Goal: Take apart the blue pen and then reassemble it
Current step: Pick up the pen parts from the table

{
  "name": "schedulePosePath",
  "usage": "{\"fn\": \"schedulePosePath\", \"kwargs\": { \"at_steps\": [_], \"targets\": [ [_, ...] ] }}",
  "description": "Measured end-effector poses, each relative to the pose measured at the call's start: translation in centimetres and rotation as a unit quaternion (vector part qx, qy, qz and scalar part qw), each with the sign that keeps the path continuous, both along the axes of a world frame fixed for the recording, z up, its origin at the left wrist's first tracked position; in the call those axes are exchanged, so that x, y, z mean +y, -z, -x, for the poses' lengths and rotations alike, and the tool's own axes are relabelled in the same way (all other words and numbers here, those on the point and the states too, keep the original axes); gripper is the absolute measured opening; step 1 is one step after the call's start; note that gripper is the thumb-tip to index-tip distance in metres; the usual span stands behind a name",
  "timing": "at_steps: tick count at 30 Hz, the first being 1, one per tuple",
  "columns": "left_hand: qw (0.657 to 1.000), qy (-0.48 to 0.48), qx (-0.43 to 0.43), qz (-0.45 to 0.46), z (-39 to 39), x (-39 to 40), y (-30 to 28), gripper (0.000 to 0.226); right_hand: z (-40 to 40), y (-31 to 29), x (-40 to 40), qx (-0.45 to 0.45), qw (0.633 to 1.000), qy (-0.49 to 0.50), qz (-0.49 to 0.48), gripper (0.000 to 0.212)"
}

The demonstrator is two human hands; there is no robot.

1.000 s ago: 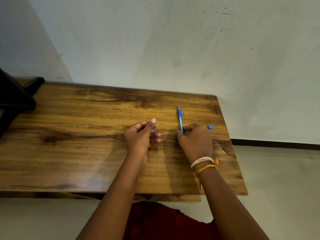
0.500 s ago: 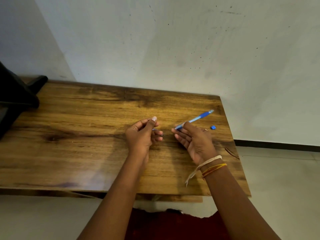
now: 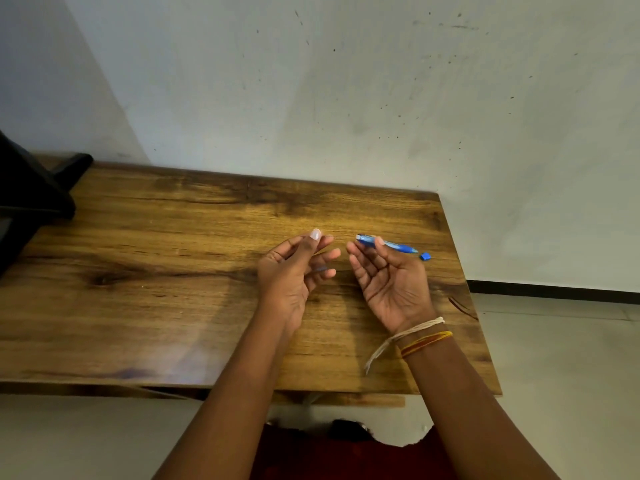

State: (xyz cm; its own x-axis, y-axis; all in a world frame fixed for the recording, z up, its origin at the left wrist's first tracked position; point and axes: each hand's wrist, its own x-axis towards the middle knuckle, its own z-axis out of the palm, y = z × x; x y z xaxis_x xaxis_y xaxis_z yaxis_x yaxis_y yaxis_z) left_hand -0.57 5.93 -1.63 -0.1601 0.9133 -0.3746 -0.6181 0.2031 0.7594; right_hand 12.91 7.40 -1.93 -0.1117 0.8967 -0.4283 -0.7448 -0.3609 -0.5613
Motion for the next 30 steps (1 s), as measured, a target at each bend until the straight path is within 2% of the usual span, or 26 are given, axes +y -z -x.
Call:
{"fn": "schedulePosePath", "kwargs": {
  "at_steps": [4,8,13,22,30],
  "targets": [
    [0.999,0.019,-0.008,-0.025,-0.19,-0.14,-0.29,0.011,0.26,-0.01,-0.02,0.039,0.999,-0.017,-0.013,0.016],
    [0.998,0.025,0.025,-0.048,-0.33,-0.36,-0.51,0.006,0.3,0.46,0.09,0.064,0.998,-0.022,-0.015,0.02],
    [0.995,-0.003,0.073,-0.063,-0.53,-0.45,-0.65,0.004,0.39,0.45,0.16,0.063,0.998,-0.019,-0.018,0.018],
    [0.995,-0.025,0.07,-0.064,-0.51,-0.58,-1.0,0.004,0.63,0.08,0.04,0.06,0.998,-0.017,-0.016,0.016],
    [0.991,-0.031,0.104,-0.076,-0.61,-0.42,-0.41,0.008,0.66,0.06,-0.01,0.038,0.999,-0.017,-0.022,0.014]
  ]
}}
